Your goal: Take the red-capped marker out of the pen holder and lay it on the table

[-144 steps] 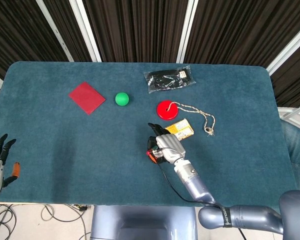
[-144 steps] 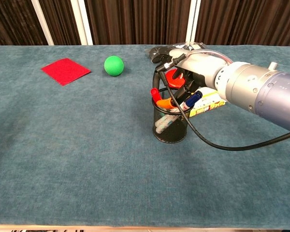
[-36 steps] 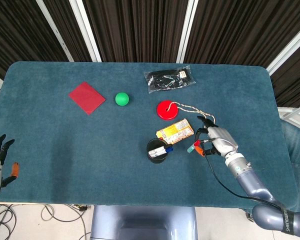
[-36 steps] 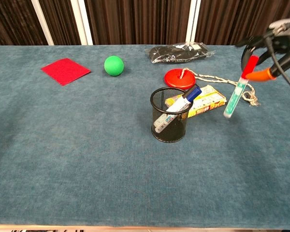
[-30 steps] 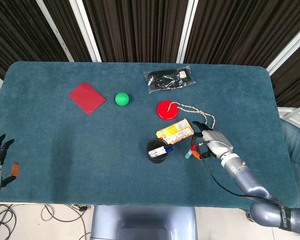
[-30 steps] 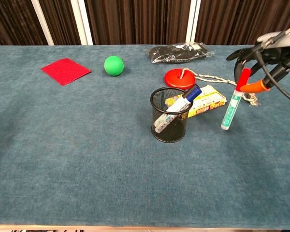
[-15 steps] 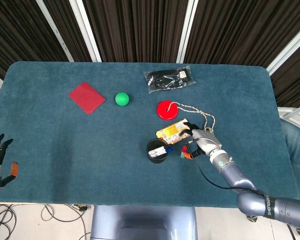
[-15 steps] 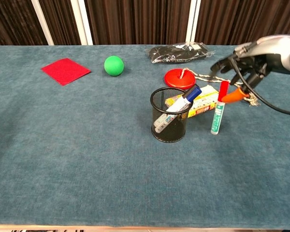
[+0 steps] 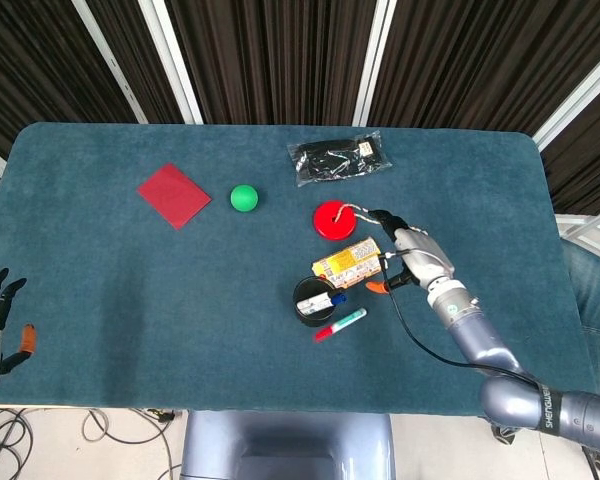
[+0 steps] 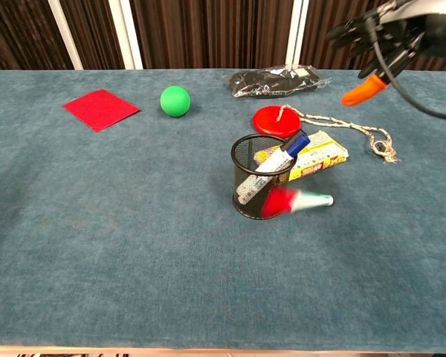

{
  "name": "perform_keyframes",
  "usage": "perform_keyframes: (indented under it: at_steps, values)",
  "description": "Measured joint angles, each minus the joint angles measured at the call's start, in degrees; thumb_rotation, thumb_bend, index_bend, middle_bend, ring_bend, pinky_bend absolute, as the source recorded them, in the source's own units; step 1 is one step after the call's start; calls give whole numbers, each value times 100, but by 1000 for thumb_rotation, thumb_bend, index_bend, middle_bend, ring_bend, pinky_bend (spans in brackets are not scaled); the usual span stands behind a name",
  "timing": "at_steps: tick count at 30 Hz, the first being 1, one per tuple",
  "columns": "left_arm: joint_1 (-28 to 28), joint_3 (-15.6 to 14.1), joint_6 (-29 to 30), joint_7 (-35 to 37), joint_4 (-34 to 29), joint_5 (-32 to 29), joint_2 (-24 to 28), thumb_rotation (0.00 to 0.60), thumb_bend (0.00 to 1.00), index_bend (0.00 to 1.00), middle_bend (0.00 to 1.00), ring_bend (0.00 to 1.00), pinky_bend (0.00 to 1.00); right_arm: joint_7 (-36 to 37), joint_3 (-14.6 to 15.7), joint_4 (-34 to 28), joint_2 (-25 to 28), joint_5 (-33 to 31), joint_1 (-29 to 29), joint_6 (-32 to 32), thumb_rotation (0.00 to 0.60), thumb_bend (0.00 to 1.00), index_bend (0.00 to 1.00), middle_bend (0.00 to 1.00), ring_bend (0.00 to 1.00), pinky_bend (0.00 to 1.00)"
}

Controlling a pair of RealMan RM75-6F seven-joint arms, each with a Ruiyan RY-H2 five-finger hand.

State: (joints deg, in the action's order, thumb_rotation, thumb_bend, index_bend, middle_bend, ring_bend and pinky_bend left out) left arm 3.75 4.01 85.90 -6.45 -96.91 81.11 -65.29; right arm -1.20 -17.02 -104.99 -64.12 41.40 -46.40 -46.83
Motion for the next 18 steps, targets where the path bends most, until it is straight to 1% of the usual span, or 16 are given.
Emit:
perform_keyframes:
  at_steps: [5,9,12,15,18]
  values:
    - [-3,2,7,-21,-2,-6,-5,600,481,134,0,0,0,228,-33,-73,205,232,202,-80,600,203,0,0,0,172]
    - [0,6,3,-29,2,-14,-7,600,481,134,0,0,0,231,37,-83,304,456,364,-246,600,204,0,0,0,172]
    - [0,4,12,-35,10,2,-9,600,481,134,0,0,0,80,157,-72,308,711,520,-605,600,204,0,0,0,172]
    - [-2,10,22,-41,11,-1,-12,600,481,134,0,0,0,-156,327,-41,254,1075,752,-1196,600,204,0,0,0,172]
    - [-3,16,32,-45,12,-3,-12,600,481,134,0,0,0,-415,540,42,142,1525,1077,-1955,600,204,0,0,0,172]
